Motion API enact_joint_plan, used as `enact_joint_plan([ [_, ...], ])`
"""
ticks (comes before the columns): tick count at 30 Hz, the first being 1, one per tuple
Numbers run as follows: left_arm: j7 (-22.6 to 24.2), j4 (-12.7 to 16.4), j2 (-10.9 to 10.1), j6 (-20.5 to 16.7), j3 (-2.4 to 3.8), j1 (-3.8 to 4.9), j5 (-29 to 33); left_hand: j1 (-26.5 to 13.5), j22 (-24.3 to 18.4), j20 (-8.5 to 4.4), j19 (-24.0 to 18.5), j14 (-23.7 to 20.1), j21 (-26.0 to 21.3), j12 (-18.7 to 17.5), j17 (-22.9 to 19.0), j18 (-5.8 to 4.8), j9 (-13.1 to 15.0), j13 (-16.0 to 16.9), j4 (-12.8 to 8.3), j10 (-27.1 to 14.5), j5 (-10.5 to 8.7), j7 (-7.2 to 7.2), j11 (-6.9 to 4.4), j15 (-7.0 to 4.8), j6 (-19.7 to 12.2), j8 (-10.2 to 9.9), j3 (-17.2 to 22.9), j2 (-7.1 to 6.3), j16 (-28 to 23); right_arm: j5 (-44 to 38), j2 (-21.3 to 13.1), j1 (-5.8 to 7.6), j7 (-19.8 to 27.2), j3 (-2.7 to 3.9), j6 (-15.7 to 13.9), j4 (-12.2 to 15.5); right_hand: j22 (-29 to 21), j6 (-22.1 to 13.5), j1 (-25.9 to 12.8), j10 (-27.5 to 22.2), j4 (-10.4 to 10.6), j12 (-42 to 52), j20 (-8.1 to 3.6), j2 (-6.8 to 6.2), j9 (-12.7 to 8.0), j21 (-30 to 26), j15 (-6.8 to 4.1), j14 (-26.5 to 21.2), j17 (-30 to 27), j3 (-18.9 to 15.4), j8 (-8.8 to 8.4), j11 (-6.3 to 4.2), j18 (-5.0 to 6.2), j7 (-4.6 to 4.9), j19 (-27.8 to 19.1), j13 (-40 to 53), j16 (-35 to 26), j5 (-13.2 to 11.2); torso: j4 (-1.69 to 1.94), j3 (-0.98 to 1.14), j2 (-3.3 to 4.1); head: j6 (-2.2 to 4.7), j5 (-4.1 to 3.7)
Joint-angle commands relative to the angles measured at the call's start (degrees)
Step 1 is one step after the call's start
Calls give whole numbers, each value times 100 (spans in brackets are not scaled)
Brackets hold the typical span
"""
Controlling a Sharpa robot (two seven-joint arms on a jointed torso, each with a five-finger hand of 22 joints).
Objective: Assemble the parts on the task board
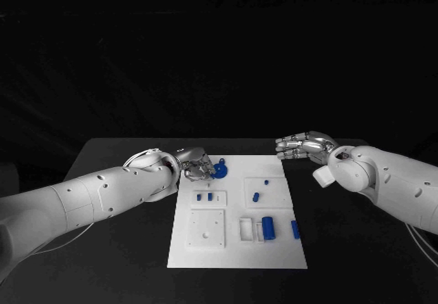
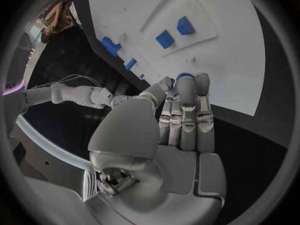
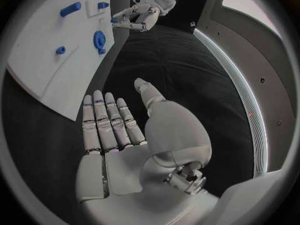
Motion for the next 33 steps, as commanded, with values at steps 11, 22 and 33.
enact_joint_plan([
  [11,-17,1,-82,152,-5,-23,16,27,101,12,33,8,-29,-17,-11,45,7,-4,20,-27,-25,-6,2,3,-25,17,2,-23,-16,-29,6,-2,79,3,27,11,1,28,-33,9,15,-11,-16,-2,7,-4,-10,1,6,14,8,6,-22,-6,-12,-8,-11,7,-31,-2,10,-9,45],
  [22,-24,-145,-28,224,-17,-100,-94,46,106,14,30,4,-31,-17,-11,48,8,-4,19,-41,-25,-2,7,6,-33,18,5,-18,-16,-28,20,-2,78,3,34,-3,1,28,-33,9,15,-11,-16,-2,7,-4,-10,1,6,14,8,6,-22,-6,-12,-8,-11,7,-17,6,6,-43,21],
  [33,-11,-203,-11,322,-35,-114,-87,60,107,22,15,-20,-37,-16,-17,53,7,-4,8,-77,-34,8,20,16,-50,17,6,-33,-28,-28,20,-2,77,3,37,-2,1,18,-42,6,20,-12,-15,0,6,-4,-11,1,5,4,7,8,-23,-6,-11,-8,-11,12,-24,9,7,-61,28],
])
